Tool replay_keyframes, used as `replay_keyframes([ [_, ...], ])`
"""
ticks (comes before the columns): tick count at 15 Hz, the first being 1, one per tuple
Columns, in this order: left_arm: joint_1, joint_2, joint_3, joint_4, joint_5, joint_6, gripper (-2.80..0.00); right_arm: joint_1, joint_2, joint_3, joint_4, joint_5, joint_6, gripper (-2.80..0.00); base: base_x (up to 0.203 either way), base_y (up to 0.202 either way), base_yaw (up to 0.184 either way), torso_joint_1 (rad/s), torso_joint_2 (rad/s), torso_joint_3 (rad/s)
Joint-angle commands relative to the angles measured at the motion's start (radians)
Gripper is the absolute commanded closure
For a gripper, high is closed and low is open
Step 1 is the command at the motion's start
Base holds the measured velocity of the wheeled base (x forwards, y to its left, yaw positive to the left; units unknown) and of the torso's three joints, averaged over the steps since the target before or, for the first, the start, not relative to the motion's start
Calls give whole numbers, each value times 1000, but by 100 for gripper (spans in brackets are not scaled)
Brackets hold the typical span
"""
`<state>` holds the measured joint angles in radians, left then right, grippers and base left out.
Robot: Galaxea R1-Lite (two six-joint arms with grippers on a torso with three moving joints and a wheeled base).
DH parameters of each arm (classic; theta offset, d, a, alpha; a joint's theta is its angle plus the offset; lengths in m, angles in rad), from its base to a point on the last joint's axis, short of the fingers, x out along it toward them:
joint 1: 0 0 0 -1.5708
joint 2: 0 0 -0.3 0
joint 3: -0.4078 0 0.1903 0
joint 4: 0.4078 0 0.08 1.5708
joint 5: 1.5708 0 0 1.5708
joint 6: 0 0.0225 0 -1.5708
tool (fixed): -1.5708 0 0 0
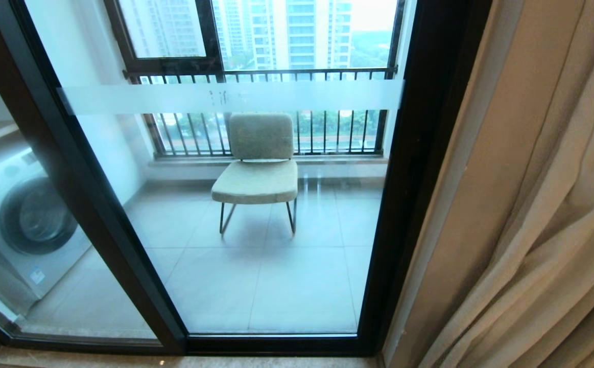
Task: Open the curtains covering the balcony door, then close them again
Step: Pull the inner curtains open on both sides
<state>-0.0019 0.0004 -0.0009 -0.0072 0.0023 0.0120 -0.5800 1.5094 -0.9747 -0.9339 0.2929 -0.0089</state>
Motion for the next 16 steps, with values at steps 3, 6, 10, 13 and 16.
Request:
replay_keyframes([
  [3, 0, 0, -1, 0, 1, 0, 0, 123, -32, 5, -9, 3, 1, 0, 0, 0, 0, 0, 0, 0],
  [6, 0, 0, -1, 0, 1, 0, 0, 206, -41, 14, -8, -1, -6, 0, 0, 0, 0, 0, 0, 0],
  [10, 0, 0, 0, 0, 1, 0, 0, 236, -39, 31, -9, -1, -8, 0, 0, 0, 0, 0, 0, 0],
  [13, 0, 0, -1, 0, 1, 0, 0, 236, -37, 36, -8, -1, -6, 0, 0, 0, 0, 0, 0, 0],
  [16, 0, 0, -1, 0, 1, 0, 0, 236, -37, 47, -9, 0, -6, -280, 0, 0, 0, 0, 0, 0],
])
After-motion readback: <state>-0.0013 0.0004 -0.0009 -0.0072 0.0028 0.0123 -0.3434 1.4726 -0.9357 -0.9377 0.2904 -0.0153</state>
